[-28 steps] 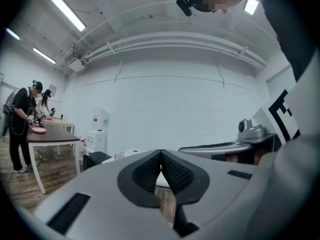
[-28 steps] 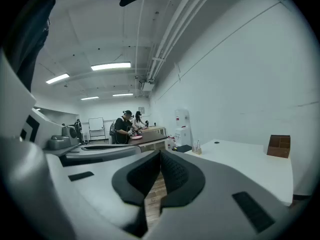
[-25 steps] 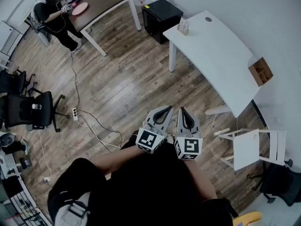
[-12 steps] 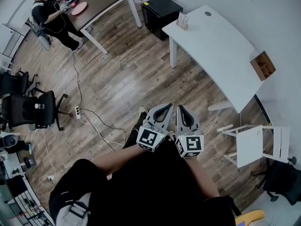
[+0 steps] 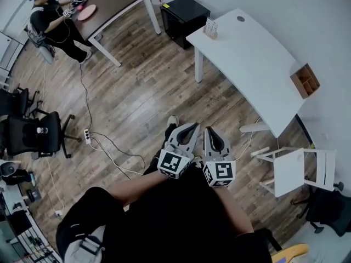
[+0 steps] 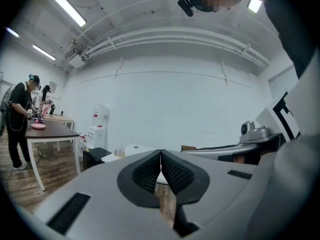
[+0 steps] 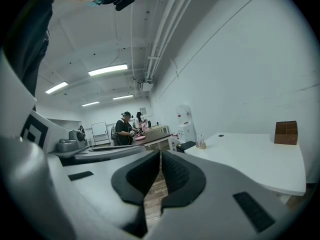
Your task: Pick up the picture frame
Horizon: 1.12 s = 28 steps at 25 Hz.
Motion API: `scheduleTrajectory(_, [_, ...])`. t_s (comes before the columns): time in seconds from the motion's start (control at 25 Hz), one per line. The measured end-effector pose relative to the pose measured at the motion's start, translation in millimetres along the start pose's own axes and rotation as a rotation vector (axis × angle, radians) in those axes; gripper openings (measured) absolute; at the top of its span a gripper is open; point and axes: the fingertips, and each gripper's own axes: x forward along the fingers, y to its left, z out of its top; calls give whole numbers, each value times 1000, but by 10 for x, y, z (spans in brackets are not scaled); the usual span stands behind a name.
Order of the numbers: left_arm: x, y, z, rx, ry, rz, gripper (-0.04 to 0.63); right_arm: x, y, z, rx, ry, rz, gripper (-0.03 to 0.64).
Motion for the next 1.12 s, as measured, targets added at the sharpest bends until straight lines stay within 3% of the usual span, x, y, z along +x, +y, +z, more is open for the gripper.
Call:
scheduleTrajectory(0.4, [674, 653, 145, -50, 8, -79, 15, 759, -391, 144, -35, 46, -154, 35])
scheduleTrajectory(0.72, [1171, 1606, 435, -109, -18, -101, 15, 1882, -359, 505, -100, 21, -177, 35])
scheduleTrajectory(0.88, [1268, 2164, 690, -84, -61, -95, 15, 2364, -264, 787, -144, -41, -213, 35])
scheduleTrajectory(1.12, [1402, 2694, 864, -78, -96, -103, 15, 2942, -184, 803, -166, -1, -235, 35])
